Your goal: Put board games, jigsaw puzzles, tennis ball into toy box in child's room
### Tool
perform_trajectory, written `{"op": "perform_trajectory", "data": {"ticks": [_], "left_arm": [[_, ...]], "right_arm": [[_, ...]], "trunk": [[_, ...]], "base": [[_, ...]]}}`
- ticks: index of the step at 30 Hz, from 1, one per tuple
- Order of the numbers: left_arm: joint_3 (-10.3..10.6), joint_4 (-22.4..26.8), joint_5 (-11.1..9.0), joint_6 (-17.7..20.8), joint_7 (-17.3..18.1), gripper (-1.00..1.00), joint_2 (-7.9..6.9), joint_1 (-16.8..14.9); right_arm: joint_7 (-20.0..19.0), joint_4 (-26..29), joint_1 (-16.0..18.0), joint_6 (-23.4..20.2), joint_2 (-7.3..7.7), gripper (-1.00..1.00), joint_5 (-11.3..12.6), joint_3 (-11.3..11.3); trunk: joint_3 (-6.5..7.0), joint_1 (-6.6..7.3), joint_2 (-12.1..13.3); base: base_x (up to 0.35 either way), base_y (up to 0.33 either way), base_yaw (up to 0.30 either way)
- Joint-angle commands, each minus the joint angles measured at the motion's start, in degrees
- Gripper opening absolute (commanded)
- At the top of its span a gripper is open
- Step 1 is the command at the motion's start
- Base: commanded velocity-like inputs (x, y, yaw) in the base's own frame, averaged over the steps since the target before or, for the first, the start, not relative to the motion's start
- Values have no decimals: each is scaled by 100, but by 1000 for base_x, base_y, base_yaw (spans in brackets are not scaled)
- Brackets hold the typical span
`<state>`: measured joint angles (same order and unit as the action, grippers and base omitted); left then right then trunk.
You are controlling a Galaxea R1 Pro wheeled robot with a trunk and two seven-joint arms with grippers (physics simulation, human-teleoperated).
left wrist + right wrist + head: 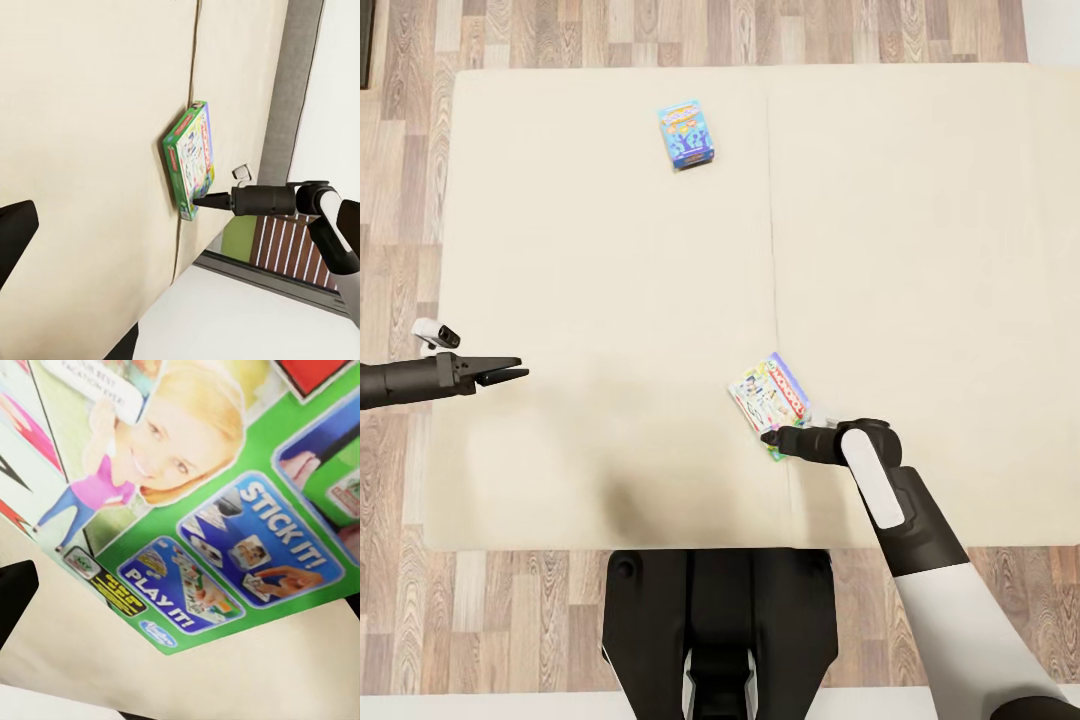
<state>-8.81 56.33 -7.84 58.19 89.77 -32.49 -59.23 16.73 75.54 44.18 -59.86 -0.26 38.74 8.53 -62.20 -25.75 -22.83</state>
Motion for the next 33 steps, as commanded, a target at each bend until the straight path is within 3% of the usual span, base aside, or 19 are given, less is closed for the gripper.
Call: {"op": "perform_trajectory", "data": {"ticks": [1,33], "left_arm": [[2,0,1,61,23,100,-2,-1],[-6,0,1,61,23,100,-6,-1]], "right_arm": [[58,4,2,-14,1,100,54,5],[58,-11,-15,-14,1,100,63,-1]], "trunk": [[-6,-4,-9],[-6,-4,-9]], "base": [[0,0,0],[0,0,0]]}}
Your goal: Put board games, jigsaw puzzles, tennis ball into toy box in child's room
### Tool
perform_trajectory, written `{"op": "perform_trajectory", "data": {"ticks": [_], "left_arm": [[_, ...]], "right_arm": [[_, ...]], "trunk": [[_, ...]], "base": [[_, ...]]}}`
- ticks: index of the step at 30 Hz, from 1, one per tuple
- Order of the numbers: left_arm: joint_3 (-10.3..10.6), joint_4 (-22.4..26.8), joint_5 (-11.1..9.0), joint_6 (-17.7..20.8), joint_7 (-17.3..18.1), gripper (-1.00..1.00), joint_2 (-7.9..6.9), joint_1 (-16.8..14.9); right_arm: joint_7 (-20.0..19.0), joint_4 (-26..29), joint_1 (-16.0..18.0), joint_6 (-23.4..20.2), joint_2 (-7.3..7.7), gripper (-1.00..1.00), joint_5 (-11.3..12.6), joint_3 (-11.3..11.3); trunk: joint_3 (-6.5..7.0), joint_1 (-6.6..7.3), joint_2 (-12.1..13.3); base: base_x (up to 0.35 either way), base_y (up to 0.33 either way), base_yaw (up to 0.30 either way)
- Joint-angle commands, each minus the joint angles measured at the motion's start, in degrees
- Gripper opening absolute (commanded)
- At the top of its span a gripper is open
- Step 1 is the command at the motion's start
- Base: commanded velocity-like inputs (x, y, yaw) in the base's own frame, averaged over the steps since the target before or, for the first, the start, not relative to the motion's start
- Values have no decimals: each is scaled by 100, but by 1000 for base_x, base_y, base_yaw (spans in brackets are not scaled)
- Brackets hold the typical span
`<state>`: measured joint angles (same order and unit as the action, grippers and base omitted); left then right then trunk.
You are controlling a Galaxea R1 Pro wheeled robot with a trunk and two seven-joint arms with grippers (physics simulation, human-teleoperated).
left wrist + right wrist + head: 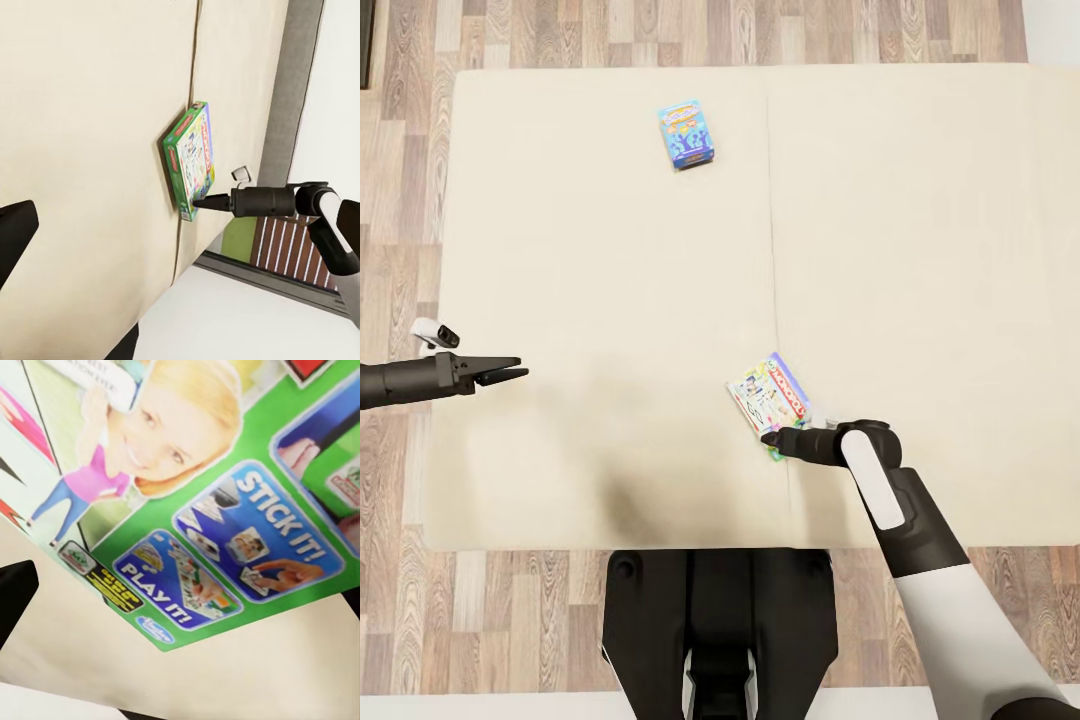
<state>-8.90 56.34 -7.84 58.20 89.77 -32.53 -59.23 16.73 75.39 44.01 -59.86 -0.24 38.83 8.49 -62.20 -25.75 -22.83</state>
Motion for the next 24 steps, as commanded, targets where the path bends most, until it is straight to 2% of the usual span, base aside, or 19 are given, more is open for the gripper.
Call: {"op": "perform_trajectory", "data": {"ticks": [1,9,18,24], "left_arm": [[3,0,2,61,23,100,-3,-1],[2,-1,2,62,23,100,-1,-1],[-5,0,2,66,23,100,-7,-1],[-5,0,2,67,23,100,-8,-1]], "right_arm": [[58,4,2,-14,-1,100,51,3],[62,-1,56,-14,32,100,33,-15],[114,-239,530,-14,83,100,36,-43],[119,-341,638,-14,74,100,29,-41]], "trunk": [[-6,-4,-9],[-6,-4,-9],[-6,-4,-9],[-6,-4,-9]], "base": [[0,0,0],[0,0,0],[0,0,0],[0,0,0]]}}
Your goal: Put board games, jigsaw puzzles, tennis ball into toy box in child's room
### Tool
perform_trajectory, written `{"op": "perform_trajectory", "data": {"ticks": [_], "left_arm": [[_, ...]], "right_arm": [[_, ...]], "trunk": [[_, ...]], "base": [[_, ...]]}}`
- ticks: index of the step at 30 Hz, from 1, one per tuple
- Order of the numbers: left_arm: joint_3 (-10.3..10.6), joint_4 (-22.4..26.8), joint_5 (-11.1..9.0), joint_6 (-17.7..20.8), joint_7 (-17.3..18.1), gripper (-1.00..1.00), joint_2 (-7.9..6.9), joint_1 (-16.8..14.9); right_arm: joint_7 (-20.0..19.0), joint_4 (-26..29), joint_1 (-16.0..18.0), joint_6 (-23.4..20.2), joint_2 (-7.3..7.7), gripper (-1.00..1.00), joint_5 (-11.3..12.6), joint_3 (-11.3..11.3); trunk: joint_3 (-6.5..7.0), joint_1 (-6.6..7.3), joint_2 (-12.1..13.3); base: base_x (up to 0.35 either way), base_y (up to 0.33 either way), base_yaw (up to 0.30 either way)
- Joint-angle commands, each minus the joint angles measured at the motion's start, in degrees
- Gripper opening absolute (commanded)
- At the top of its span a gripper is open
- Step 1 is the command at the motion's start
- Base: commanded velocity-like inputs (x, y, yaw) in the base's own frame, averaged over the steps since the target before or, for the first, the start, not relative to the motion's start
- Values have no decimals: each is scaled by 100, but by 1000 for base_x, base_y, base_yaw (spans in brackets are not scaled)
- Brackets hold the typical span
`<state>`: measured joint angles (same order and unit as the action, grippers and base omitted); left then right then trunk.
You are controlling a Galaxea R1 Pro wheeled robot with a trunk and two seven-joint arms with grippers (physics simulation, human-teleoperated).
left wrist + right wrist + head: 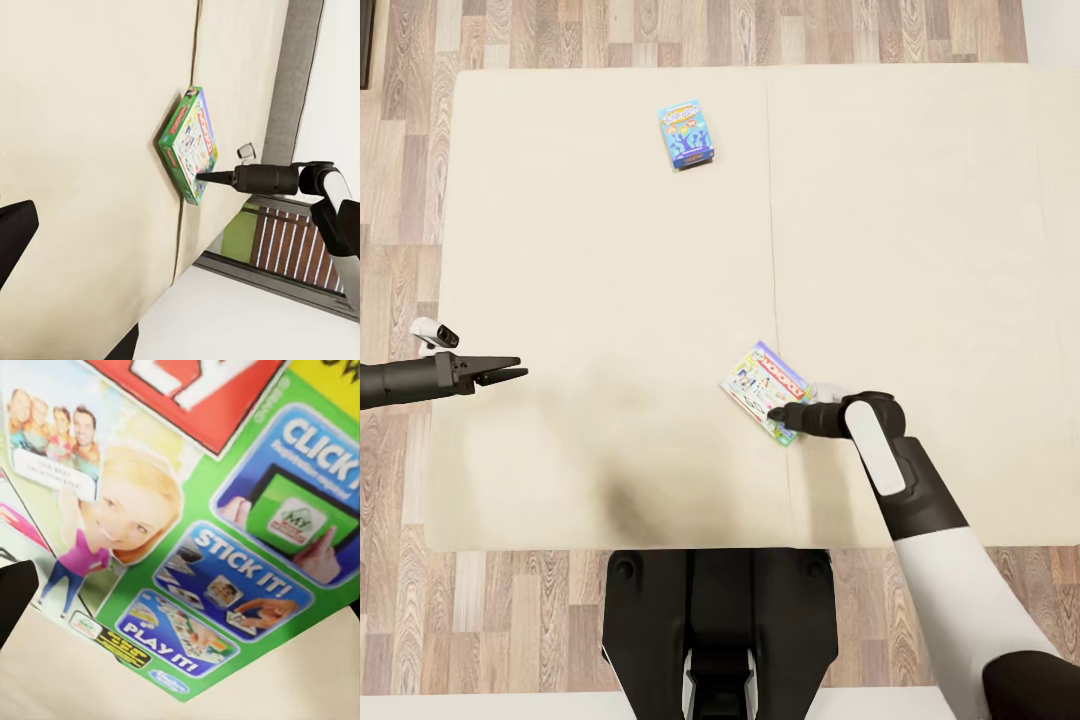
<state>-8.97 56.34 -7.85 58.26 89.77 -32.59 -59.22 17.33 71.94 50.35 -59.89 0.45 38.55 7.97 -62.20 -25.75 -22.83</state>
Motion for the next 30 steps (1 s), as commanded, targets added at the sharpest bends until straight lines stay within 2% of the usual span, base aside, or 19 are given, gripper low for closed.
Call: {"op": "perform_trajectory", "data": {"ticks": [1,20,26,30], "left_arm": [[2,0,2,61,23,100,0,-1],[9,0,2,62,23,100,7,-1],[9,0,2,63,23,100,7,-1],[9,0,2,63,23,100,7,-1]], "right_arm": [[59,-15,15,-11,3,100,56,14],[69,-128,105,-11,35,100,56,26],[72,-109,105,-11,177,100,47,13],[181,-71,99,-11,201,100,40,37]], "trunk": [[-6,-3,-9],[-6,-3,-9],[-6,-3,-9],[-6,-3,-9]], "base": [[0,0,0],[0,0,0],[0,0,0],[0,0,0]]}}
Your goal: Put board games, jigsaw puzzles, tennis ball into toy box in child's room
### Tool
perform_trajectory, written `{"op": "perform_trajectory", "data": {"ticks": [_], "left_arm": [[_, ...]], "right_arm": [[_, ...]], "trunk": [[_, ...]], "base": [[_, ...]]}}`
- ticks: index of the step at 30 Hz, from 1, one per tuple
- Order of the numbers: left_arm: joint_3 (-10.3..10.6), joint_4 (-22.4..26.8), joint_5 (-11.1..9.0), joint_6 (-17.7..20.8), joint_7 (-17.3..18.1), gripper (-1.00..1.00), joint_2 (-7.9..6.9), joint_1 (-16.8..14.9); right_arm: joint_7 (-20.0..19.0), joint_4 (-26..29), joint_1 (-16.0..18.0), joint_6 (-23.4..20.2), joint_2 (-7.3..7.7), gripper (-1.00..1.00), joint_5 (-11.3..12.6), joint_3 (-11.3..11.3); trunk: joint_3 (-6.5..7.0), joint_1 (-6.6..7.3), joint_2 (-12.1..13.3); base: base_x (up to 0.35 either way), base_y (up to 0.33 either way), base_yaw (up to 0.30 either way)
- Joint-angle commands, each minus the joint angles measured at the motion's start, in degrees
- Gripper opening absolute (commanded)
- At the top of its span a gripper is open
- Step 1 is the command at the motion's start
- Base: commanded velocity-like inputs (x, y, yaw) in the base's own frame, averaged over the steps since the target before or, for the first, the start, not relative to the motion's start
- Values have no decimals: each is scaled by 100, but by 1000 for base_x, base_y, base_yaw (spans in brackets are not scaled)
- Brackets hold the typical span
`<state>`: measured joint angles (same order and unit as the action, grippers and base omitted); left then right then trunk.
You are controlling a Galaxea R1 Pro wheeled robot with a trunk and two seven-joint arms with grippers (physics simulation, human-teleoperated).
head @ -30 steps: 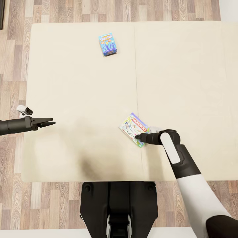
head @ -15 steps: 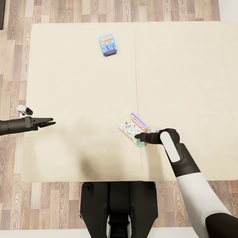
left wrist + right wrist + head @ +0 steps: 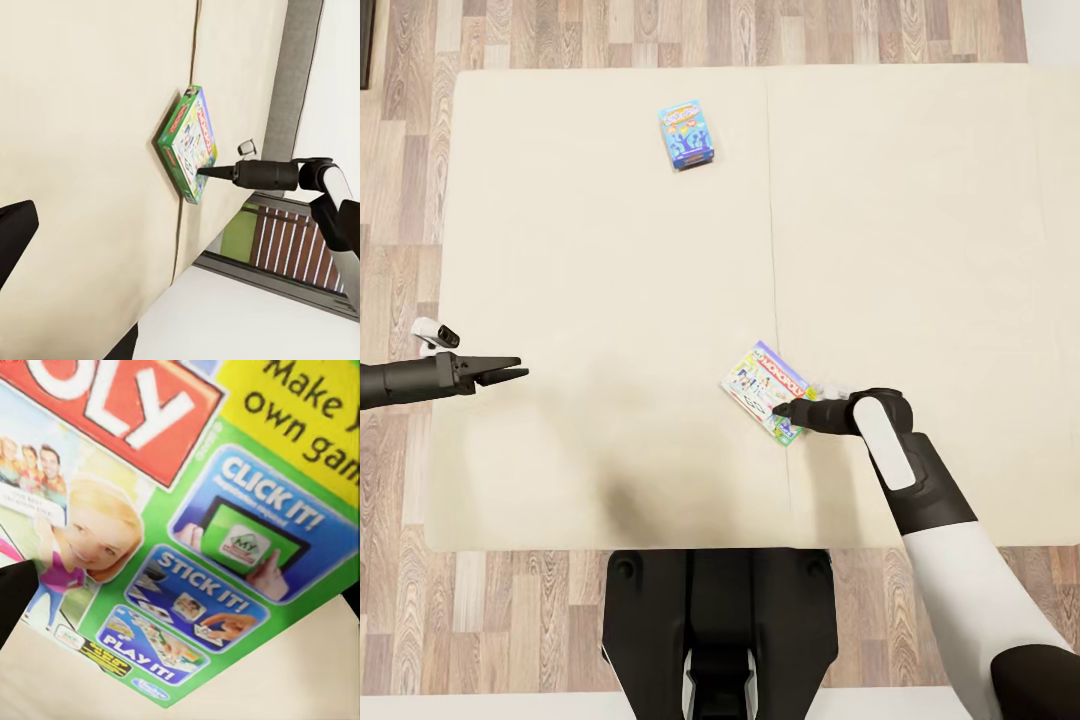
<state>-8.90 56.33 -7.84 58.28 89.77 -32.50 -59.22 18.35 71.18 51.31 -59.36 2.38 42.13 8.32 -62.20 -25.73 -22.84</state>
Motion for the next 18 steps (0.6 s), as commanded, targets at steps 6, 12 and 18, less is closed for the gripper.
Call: {"op": "perform_trajectory", "data": {"ticks": [6,12,18], "left_arm": [[3,1,2,61,23,100,-2,-2],[3,1,2,61,23,100,-2,-2],[3,1,2,61,23,100,-2,-2]], "right_arm": [[280,30,2,-64,-21,100,-312,26],[323,93,1,-64,-42,100,-305,21],[326,290,1,-64,-23,100,-298,25]], "trunk": [[-6,-5,-8],[-6,-5,-8],[-6,-5,-8]], "base": [[0,0,0],[0,0,0],[0,0,0]]}}
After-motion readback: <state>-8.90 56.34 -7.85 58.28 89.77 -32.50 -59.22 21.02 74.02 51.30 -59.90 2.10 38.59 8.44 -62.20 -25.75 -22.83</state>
